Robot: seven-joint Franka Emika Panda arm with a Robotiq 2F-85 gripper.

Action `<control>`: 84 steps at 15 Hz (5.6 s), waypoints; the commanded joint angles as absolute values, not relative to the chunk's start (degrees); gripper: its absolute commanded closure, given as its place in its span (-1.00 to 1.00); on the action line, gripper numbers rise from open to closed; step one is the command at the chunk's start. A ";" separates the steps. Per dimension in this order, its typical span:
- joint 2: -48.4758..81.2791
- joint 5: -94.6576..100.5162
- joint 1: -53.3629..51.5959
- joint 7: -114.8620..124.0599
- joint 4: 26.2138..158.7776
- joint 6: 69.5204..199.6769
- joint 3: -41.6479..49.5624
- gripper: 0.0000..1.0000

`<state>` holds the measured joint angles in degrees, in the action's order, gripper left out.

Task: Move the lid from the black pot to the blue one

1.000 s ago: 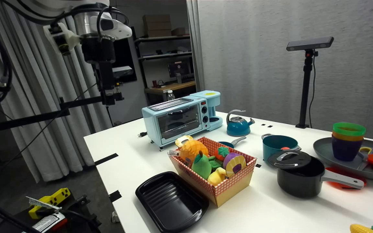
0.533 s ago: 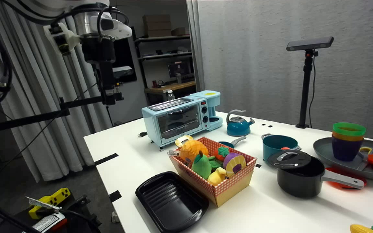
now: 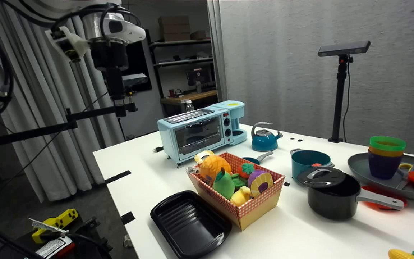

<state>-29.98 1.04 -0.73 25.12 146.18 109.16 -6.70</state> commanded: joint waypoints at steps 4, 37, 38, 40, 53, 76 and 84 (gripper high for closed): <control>-30.28 0.15 0.44 30.69 146.60 110.79 -8.22 -1.00; -19.26 6.26 4.97 44.52 144.18 123.93 -9.14 -1.00; -17.73 7.35 5.64 45.14 143.65 124.62 -8.69 -1.00; -14.96 9.17 6.69 46.38 142.30 125.42 -7.71 -1.00; -1.63 11.06 7.97 36.90 127.90 125.88 3.10 -1.00; 11.70 16.04 7.54 31.95 116.02 130.27 9.50 -1.00; 23.71 10.68 8.51 24.15 103.86 132.44 11.29 -1.00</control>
